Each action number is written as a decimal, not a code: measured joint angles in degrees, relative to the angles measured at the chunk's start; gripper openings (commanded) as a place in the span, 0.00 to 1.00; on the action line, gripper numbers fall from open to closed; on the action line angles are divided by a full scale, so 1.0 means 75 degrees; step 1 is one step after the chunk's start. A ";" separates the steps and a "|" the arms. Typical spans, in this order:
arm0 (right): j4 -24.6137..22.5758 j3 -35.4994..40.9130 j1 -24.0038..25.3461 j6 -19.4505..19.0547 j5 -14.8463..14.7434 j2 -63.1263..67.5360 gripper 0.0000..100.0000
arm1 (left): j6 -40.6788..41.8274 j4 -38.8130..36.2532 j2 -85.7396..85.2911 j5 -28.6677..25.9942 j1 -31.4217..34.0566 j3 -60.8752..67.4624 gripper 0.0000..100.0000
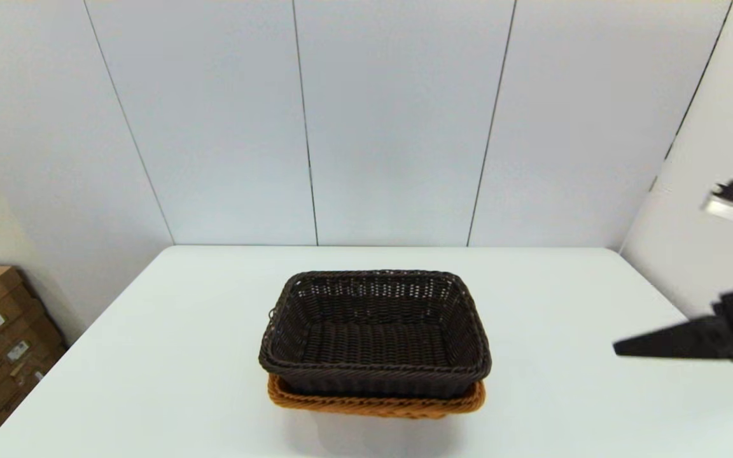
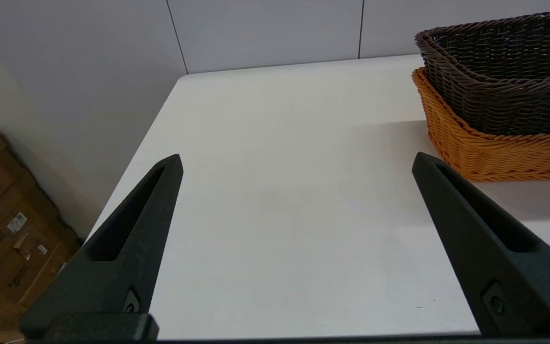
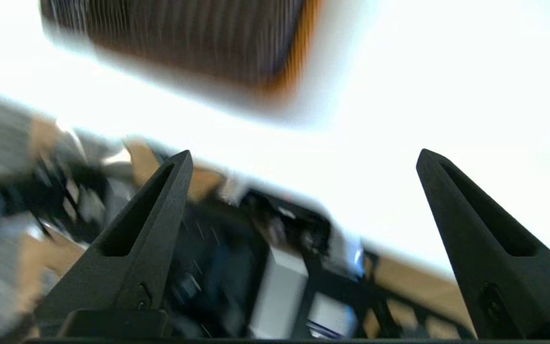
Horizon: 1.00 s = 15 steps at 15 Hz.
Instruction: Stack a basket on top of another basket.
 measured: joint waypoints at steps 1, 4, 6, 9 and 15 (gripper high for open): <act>-0.0003 0.0767 -0.0057 -0.0206 -0.0008 -0.0871 1.00 | 0.0000 0.0000 0.0000 0.0000 0.0000 0.0000 1.00; 0.0008 0.2594 -0.0241 -0.0603 -0.0041 -0.3314 1.00 | -0.0003 0.0003 0.0000 -0.0003 0.0000 0.0000 1.00; 0.0015 0.3443 -0.0346 -0.0813 -0.0052 -0.4785 1.00 | 0.0000 0.0003 0.0000 -0.0003 0.0000 0.0000 1.00; 0.0020 0.4250 -0.0746 -0.1229 -0.0132 -0.6567 1.00 | 0.0000 0.0003 0.0000 0.0000 0.0000 0.0000 1.00; -0.0341 0.4545 -0.1442 -0.1583 -0.1229 -0.7571 1.00 | 0.0000 0.0003 0.0000 -0.0003 0.0000 0.0000 1.00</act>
